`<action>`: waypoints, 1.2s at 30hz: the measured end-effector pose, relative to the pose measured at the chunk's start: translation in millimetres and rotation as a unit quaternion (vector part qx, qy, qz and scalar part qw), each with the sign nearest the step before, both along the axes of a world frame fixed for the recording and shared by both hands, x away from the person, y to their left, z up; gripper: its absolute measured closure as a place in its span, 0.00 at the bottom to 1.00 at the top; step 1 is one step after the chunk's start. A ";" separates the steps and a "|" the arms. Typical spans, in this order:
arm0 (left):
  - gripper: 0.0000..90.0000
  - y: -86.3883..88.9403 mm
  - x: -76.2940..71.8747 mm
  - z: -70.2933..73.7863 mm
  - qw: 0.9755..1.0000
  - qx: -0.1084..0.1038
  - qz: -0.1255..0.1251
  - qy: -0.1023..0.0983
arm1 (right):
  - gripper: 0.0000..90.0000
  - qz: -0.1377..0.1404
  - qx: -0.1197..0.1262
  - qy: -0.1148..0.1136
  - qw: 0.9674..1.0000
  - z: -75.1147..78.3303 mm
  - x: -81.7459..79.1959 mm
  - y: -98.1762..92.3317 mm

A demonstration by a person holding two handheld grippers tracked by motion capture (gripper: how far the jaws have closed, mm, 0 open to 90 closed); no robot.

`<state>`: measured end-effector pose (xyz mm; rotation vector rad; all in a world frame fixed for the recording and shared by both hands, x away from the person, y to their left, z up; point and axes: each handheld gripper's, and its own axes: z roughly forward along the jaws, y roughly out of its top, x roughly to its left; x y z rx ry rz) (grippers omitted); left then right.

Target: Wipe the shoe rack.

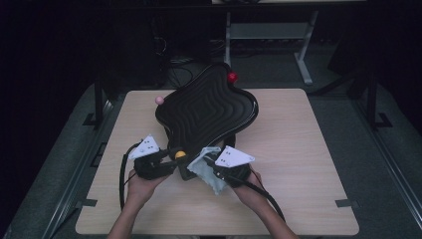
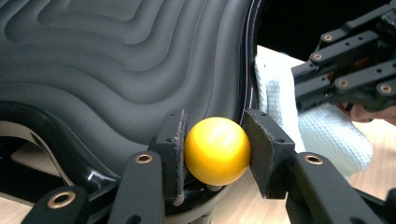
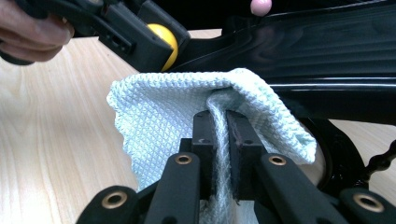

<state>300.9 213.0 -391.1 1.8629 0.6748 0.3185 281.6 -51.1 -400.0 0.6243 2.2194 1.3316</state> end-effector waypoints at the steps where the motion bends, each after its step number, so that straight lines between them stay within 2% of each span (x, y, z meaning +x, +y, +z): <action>1: 0.67 0.2 0.1 0.1 1.000 0.000 0.000 0.000 | 0.92 -0.004 -0.001 0.001 1.000 1.9 1.5 -3.7; 2: 0.67 0.2 0.1 0.1 1.000 0.000 0.000 0.000 | 0.92 -0.004 -0.001 0.001 1.000 1.9 1.5 -3.7; 3: 0.67 -0.2 -0.1 0.0 1.000 0.000 0.000 0.000 | 0.92 -0.018 0.002 -0.003 1.000 6.7 5.1 -11.5; 6: 0.67 -0.5 0.0 0.2 1.000 0.001 0.000 0.000 | 0.92 -0.021 0.005 -0.002 1.000 9.5 6.6 -14.0; 8: 0.67 0.0 0.3 0.2 1.000 0.001 0.000 0.001 | 0.92 -0.004 0.010 0.003 1.000 3.3 1.7 -3.1; 10: 0.67 -0.1 0.3 0.2 1.000 0.001 -0.001 0.001 | 0.92 0.010 0.000 0.006 1.000 -3.4 -2.3 5.6; 12: 0.67 0.0 0.2 0.3 1.000 0.001 -0.001 0.001 | 0.92 0.012 -0.006 0.003 1.000 -4.9 -2.8 6.9; 14: 0.67 0.0 0.2 0.2 1.000 0.000 0.000 0.001 | 0.92 0.007 -0.002 0.008 1.000 -2.5 0.0 1.8; 15: 0.67 0.0 0.1 0.2 1.000 0.001 -0.001 0.001 | 0.92 -0.009 0.004 0.004 1.000 2.1 3.8 -7.6; 17: 0.67 -0.1 0.1 0.2 1.000 0.001 0.000 0.001 | 0.92 -0.022 0.014 0.004 1.000 5.3 7.6 -15.7; 19: 0.67 -0.1 0.0 0.2 1.000 0.001 0.000 0.001 | 0.92 -0.022 0.019 0.005 1.000 3.9 7.5 -15.0; 24: 0.67 0.0 0.0 0.0 1.000 0.000 -0.001 0.000 | 0.92 -0.014 0.010 0.004 1.000 2.6 6.6 -12.9; 25: 0.67 -0.1 -0.2 0.0 1.000 0.001 -0.001 0.000 | 0.92 -0.028 0.011 0.000 1.000 6.2 9.3 -20.6; 30: 0.67 -1.8 -0.7 0.0 1.000 0.002 0.000 -0.001 | 0.92 -0.055 0.025 -0.003 0.998 18.7 17.8 -42.1; 33: 0.67 -1.9 -0.6 0.0 1.000 0.002 -0.001 -0.002 | 0.92 -0.057 0.024 -0.005 0.998 16.9 16.9 -39.4; 34: 0.67 -1.8 -0.6 0.0 1.000 0.002 -0.001 -0.002 | 0.92 -0.042 0.020 0.001 0.999 10.6 14.5 -29.9; 36: 0.67 -1.3 -0.4 0.0 1.000 0.002 -0.003 -0.001 | 0.92 -0.038 0.013 -0.001 0.999 8.5 12.5 -26.0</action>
